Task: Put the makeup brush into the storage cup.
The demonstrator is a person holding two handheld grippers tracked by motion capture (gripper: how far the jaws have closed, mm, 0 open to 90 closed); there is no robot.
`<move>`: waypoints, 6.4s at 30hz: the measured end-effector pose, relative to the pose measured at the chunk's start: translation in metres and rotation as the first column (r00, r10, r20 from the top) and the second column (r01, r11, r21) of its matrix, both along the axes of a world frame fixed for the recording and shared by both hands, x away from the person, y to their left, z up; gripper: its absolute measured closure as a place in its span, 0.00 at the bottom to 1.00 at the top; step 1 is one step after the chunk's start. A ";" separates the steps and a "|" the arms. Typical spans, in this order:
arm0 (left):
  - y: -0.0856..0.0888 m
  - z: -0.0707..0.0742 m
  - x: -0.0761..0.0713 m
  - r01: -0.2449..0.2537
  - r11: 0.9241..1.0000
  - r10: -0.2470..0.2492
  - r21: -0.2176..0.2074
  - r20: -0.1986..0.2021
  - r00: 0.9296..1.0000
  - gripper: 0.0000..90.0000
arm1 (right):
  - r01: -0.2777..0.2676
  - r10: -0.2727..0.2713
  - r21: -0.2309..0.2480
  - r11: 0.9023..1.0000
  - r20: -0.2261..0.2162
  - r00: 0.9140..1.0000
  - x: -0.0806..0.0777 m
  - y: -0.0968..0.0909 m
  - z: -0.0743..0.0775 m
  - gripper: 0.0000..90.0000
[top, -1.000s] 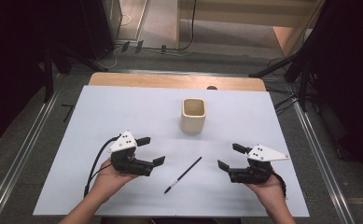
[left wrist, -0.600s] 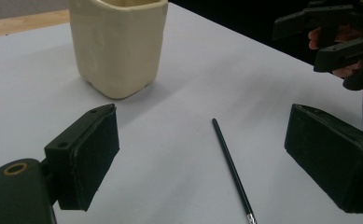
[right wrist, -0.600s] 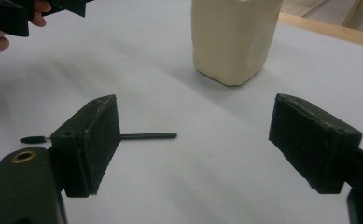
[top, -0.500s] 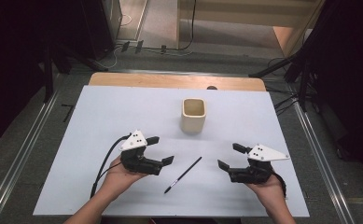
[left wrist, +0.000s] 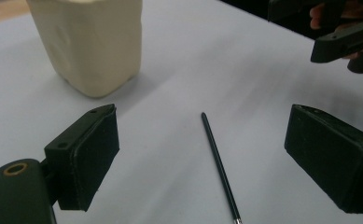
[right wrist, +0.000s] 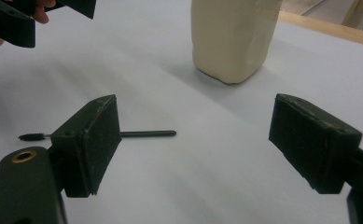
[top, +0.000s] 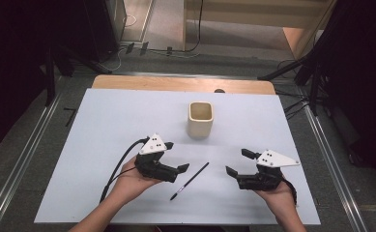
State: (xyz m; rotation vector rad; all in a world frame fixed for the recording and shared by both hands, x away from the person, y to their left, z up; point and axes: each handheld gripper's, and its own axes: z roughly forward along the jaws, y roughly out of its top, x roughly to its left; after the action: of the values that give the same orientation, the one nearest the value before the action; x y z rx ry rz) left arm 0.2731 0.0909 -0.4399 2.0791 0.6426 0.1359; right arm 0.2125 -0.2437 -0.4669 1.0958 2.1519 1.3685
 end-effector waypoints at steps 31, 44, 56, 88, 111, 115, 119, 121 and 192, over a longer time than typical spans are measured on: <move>-0.047 0.006 0.005 0.124 0.903 -0.021 0.411 -0.245 0.969 0.11 | 0.014 -0.014 -0.010 1.000 -0.047 0.999 0.017 0.001 -0.003 0.20; -0.059 -0.003 0.005 0.180 0.835 -0.008 0.519 -0.315 0.949 0.11 | 0.031 -0.033 -0.024 0.999 -0.067 0.997 0.018 0.000 -0.005 0.20; -0.070 -0.020 0.006 0.188 0.816 0.011 0.547 -0.339 0.941 0.11 | 0.031 -0.032 -0.015 0.999 -0.076 0.997 0.019 0.000 -0.006 0.20; -0.091 -0.037 -0.008 0.105 0.723 0.088 0.683 -0.242 0.966 0.44 | 0.038 -0.040 -0.023 0.999 -0.079 0.996 0.019 0.000 -0.006 0.20; -0.088 -0.033 -0.003 0.125 0.742 0.140 0.659 -0.335 0.932 0.95 | 0.035 -0.037 -0.022 0.999 -0.078 0.996 0.019 0.001 -0.006 0.20; -0.087 -0.033 -0.001 0.134 0.747 0.134 0.651 -0.345 0.929 0.95 | 0.036 -0.037 -0.022 0.999 -0.079 0.996 0.019 0.000 -0.006 0.20; -0.083 -0.030 0.001 0.143 0.776 0.118 0.615 -0.363 0.924 0.95 | 0.035 -0.036 -0.019 0.999 -0.079 0.996 0.019 0.000 -0.006 0.20; -0.079 -0.022 0.002 0.128 0.799 0.114 0.588 -0.358 0.927 0.95 | 0.036 -0.037 -0.014 0.999 -0.079 0.996 0.019 0.000 -0.005 0.20; 0.058 0.032 0.022 0.128 0.968 -0.058 0.216 -0.306 0.950 0.95 | -0.293 0.298 0.102 0.951 -0.034 0.954 0.021 0.038 0.012 0.16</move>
State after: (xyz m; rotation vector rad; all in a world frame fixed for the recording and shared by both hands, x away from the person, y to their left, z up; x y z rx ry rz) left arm 0.2953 0.1487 -0.4084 2.3787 0.7347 -0.1686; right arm 0.2331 -0.2054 -0.4547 0.8713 2.3832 1.6034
